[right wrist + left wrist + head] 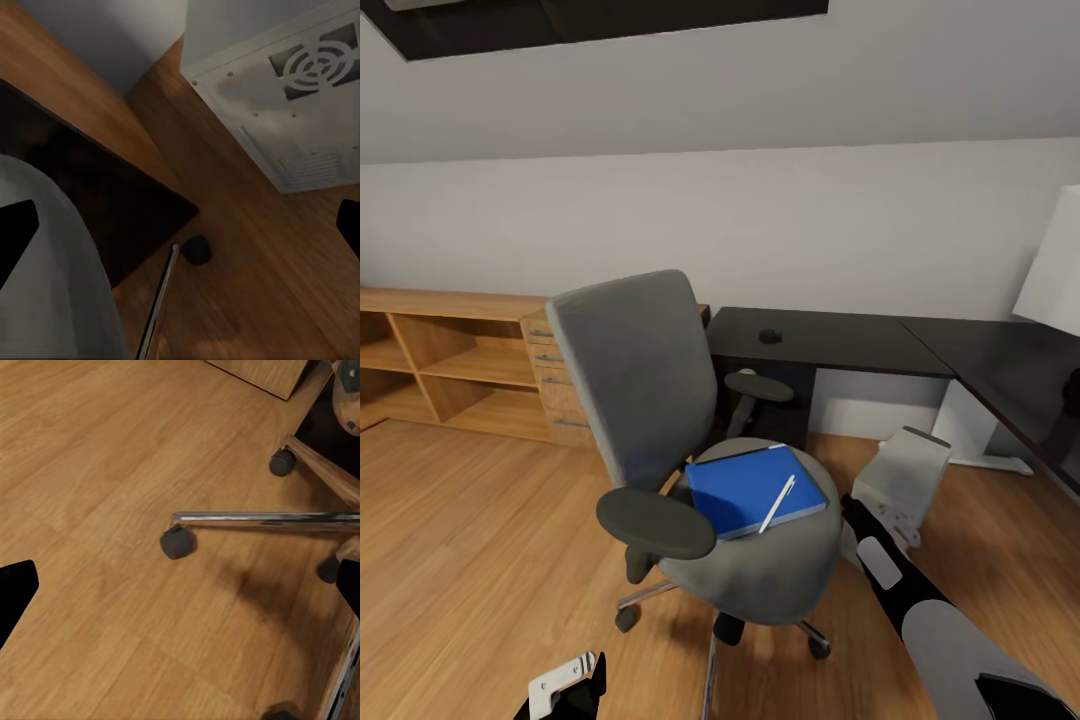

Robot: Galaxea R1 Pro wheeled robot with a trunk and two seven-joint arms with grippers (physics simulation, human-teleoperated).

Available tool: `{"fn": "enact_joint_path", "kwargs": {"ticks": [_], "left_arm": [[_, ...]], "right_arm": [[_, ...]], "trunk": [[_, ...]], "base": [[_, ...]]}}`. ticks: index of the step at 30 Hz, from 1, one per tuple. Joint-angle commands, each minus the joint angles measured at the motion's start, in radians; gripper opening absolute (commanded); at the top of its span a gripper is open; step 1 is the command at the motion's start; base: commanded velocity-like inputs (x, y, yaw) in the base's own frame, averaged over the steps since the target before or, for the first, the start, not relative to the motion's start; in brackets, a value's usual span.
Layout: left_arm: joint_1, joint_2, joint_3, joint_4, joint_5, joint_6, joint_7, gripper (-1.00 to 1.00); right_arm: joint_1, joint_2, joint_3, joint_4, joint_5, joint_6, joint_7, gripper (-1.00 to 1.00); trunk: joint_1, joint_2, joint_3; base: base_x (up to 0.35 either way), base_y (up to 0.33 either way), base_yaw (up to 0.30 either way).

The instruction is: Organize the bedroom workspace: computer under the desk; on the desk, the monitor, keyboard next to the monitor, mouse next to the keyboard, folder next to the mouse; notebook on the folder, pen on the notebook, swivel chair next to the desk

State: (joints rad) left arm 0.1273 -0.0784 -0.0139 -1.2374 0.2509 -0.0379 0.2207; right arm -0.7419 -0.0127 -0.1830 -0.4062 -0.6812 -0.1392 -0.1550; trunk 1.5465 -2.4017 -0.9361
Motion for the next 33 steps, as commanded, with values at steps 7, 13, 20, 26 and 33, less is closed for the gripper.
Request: {"fn": "enact_joint_path", "kwargs": {"ticks": [7, 13, 20, 26, 33], "left_arm": [[0.000, 0.000, -0.001, 0.000, 0.010, -0.004, 0.004, 1.00], [0.000, 0.000, -0.001, 0.000, 0.010, -0.003, 0.004, 1.00], [0.000, 0.000, -0.001, 0.000, 0.010, -0.003, 0.004, 1.00], [0.000, 0.000, -0.001, 0.000, 0.010, -0.003, 0.005, 1.00], [0.000, 0.000, -0.001, 0.001, 0.010, -0.003, 0.005, 1.00]], "right_arm": [[-0.001, 0.000, 0.002, 0.000, -0.011, -0.006, -0.002, 1.00], [0.000, 0.000, 0.002, 0.000, -0.011, -0.006, 0.000, 1.00], [0.000, -0.001, 0.002, 0.000, -0.011, -0.008, 0.002, 1.00], [0.000, -0.001, 0.002, 0.000, -0.011, -0.008, 0.002, 1.00], [-0.001, -0.001, 0.002, 0.000, -0.011, -0.008, 0.000, 1.00]], "trunk": [[0.000, 0.000, -0.001], [0.000, 0.000, -0.001], [0.000, 0.000, -0.001], [0.000, 0.000, -0.001], [0.000, 0.000, -0.001]], "base": [[0.000, 0.000, 0.192], [0.000, 0.000, 0.265], [0.000, 0.000, 0.274], [0.000, 0.000, 0.275], [0.000, 0.000, 0.275]]}}
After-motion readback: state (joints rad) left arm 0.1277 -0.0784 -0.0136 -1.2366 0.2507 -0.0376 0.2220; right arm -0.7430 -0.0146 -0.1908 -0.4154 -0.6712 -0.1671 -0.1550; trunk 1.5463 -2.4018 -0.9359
